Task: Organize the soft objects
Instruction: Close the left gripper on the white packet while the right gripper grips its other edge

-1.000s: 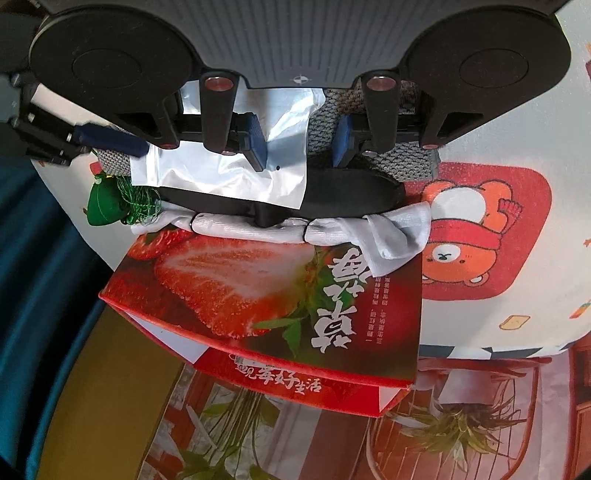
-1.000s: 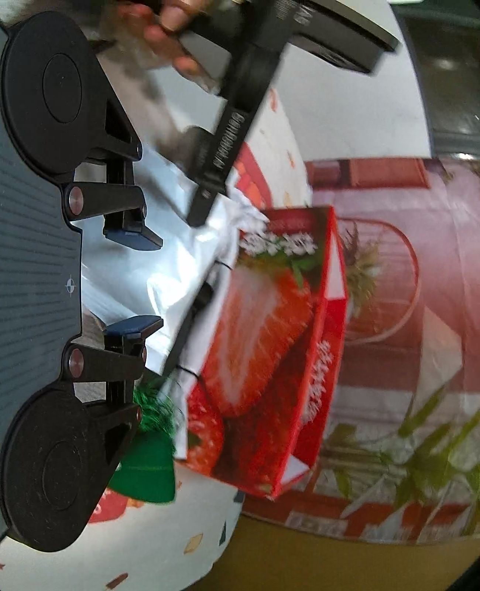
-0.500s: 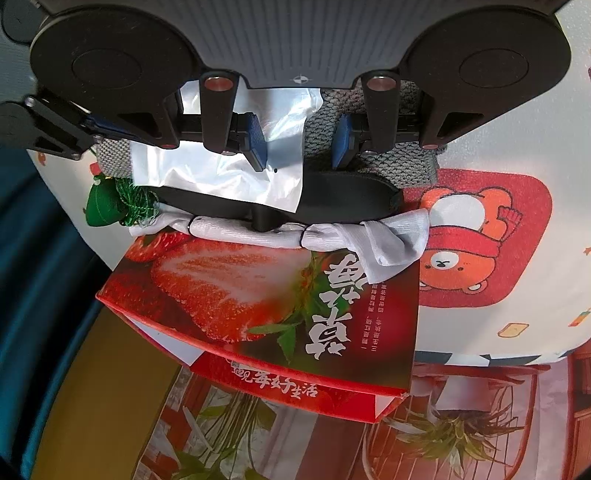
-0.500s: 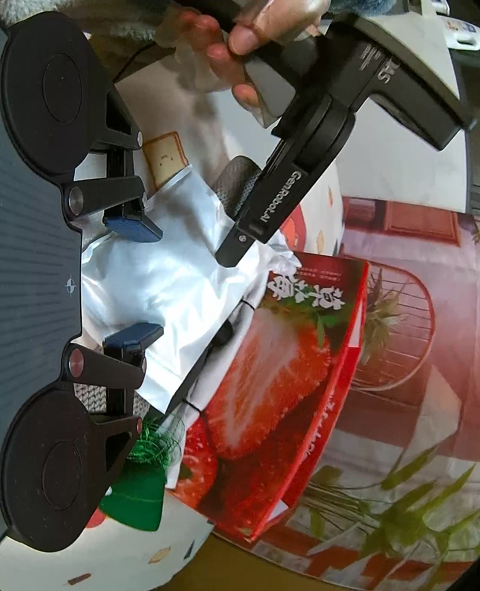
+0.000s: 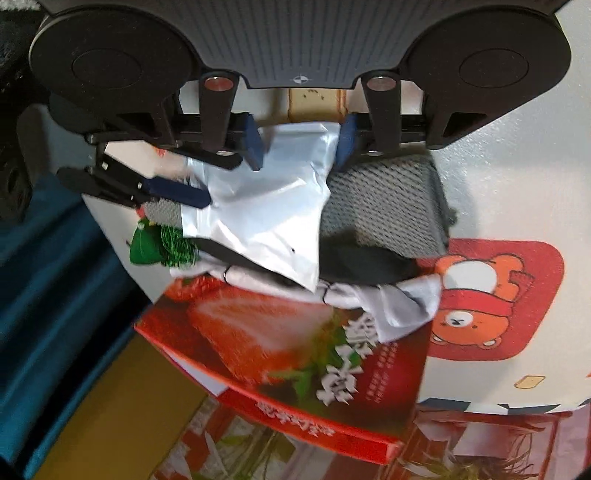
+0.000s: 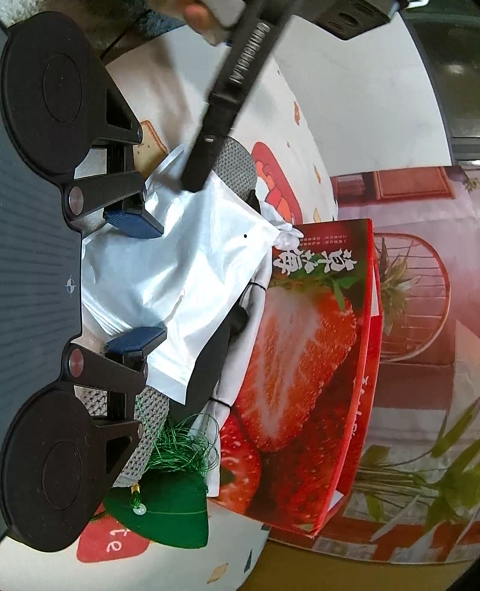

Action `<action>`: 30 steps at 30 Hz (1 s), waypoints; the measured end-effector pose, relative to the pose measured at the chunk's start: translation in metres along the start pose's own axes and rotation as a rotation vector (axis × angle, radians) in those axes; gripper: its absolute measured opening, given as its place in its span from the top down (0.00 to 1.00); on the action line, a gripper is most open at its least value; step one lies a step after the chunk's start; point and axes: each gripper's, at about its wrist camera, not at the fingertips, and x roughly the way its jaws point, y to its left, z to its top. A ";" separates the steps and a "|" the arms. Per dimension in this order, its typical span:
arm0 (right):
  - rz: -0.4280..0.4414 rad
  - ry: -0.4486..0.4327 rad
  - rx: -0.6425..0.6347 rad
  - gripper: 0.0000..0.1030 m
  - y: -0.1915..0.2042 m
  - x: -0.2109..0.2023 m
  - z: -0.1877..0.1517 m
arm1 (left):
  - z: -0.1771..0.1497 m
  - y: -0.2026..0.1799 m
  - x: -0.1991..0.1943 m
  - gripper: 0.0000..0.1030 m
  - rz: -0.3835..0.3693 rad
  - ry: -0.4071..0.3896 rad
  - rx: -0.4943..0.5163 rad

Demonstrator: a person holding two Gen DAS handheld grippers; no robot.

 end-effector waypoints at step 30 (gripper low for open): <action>-0.005 -0.049 -0.245 0.40 0.036 -0.018 -0.001 | 0.014 0.007 -0.006 0.83 -0.054 -0.074 -0.219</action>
